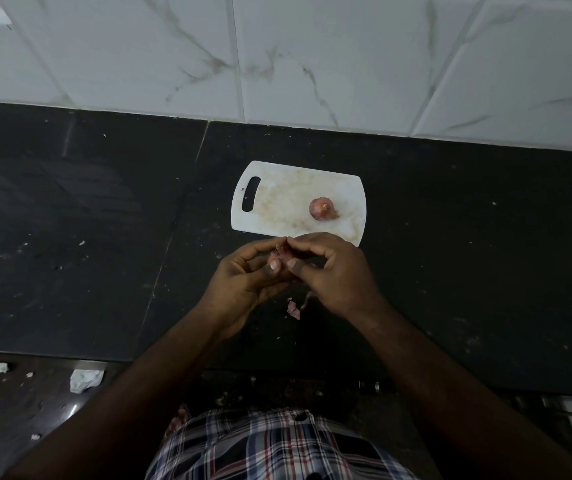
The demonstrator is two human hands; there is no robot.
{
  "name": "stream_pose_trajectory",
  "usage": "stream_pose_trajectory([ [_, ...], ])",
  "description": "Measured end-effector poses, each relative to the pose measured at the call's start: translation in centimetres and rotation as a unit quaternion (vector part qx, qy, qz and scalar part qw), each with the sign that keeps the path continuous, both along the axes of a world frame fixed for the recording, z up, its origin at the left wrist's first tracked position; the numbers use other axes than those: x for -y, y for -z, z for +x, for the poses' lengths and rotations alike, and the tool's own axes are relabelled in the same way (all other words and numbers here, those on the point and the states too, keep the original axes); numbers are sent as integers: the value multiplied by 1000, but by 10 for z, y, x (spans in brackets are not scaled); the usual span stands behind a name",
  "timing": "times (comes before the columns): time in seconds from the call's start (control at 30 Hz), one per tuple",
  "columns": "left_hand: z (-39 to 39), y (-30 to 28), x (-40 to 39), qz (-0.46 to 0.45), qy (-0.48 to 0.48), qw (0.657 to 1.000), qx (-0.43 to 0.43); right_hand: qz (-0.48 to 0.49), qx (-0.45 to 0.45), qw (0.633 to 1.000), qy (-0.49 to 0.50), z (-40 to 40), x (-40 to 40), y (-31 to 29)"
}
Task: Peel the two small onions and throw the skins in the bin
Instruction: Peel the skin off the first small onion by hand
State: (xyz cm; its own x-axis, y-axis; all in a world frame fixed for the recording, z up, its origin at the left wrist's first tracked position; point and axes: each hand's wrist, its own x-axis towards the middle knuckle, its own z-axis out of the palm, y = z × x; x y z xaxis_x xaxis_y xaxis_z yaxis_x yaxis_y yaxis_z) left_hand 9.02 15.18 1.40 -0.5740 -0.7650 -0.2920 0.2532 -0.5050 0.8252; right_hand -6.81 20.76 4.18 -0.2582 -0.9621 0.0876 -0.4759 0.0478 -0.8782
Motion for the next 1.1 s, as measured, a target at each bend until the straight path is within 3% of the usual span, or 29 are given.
stream_pose_trajectory([
  [0.2,-1,-2,4,8,14,1000,-10,-11,30,999,29,-1,0,-3],
  [0.3,0,-2,3,-5,15,1000,9,0,-7,1000,3,-1,0,-4],
  [0.47,-5,-1,0,-30,5,999,34,-40,-42,996,73,5,-1,-2],
  [0.67,-2,-2,3,-25,21,999,32,-48,-105,990,85,7,2,3],
  [0.87,4,-3,6,22,33,999,-30,15,-35,998,54,-15,4,-2],
  [1.1,5,1,10,38,56,998,-15,88,22,995,-37,-19,2,-10],
])
